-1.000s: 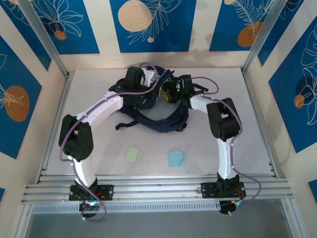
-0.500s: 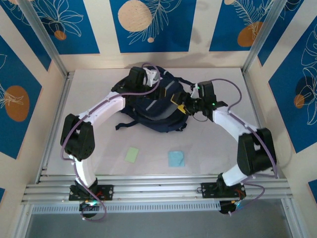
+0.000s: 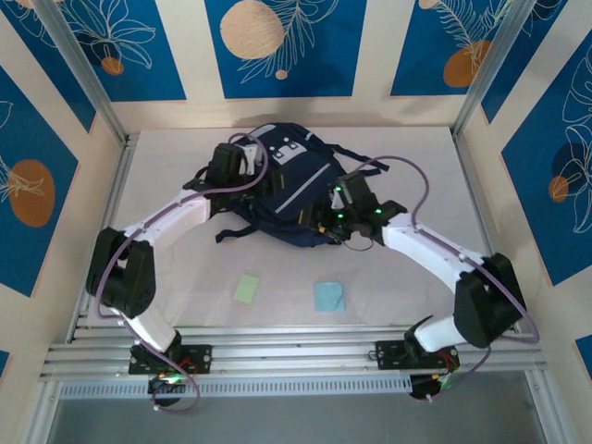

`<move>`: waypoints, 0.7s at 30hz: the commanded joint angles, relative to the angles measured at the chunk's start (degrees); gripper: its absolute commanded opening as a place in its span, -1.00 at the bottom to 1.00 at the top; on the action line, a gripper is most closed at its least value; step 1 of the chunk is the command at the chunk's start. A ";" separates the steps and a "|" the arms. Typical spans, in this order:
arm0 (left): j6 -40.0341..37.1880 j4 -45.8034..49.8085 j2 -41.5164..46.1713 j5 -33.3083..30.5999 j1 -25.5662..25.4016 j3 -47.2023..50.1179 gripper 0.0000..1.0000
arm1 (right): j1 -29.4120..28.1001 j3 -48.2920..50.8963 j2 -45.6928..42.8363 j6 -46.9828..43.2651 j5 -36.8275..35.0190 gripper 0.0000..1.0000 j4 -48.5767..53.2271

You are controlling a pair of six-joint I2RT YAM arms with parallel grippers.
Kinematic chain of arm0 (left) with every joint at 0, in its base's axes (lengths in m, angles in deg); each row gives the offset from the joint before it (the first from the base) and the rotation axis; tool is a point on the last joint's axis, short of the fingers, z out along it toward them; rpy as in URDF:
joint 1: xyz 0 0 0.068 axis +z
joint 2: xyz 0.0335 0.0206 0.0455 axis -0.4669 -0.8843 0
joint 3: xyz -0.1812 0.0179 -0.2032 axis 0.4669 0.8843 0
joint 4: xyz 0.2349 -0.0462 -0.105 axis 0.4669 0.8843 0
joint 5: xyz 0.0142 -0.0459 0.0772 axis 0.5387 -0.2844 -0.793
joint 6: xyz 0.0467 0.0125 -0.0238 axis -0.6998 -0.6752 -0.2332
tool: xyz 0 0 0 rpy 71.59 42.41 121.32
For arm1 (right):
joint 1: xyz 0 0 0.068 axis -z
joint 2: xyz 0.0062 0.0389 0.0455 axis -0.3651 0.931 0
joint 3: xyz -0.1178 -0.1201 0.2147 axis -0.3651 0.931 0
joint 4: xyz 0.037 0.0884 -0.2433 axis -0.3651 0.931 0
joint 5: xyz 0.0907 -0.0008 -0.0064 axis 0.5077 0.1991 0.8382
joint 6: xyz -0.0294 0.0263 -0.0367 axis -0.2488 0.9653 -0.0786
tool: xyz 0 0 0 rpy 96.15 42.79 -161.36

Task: Pack the student bag
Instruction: Close the student bag at the top-center of the table.

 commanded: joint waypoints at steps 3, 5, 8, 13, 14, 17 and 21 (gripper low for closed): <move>4.16 -3.81 1.13 -2.81 5.58 6.06 0.31 | -6.28 -9.91 10.19 -1.85 -5.53 0.15 -2.05; 5.20 -4.48 0.58 -2.75 7.38 7.33 0.31 | -8.25 -14.19 14.61 -2.69 -7.38 0.08 -2.05; 7.12 -6.99 -0.44 -2.45 9.52 9.30 0.33 | -10.64 -20.18 20.61 -4.43 -10.86 -0.04 -2.57; 9.70 -10.98 -4.31 -0.98 11.84 9.43 0.36 | -12.48 -28.87 29.75 -5.58 -13.72 -0.18 -2.66; 10.08 -11.28 -5.30 -0.91 12.04 8.81 0.37 | -12.82 -30.24 31.38 -5.74 -13.99 -0.22 -2.99; 10.43 -11.45 -7.96 -1.51 12.17 7.30 0.40 | -13.78 -34.35 36.14 -5.73 -15.66 -0.32 -2.76; 11.25 -12.55 -9.74 -1.12 12.24 7.60 0.41 | -14.67 -41.26 42.04 -5.28 -23.74 -0.33 3.22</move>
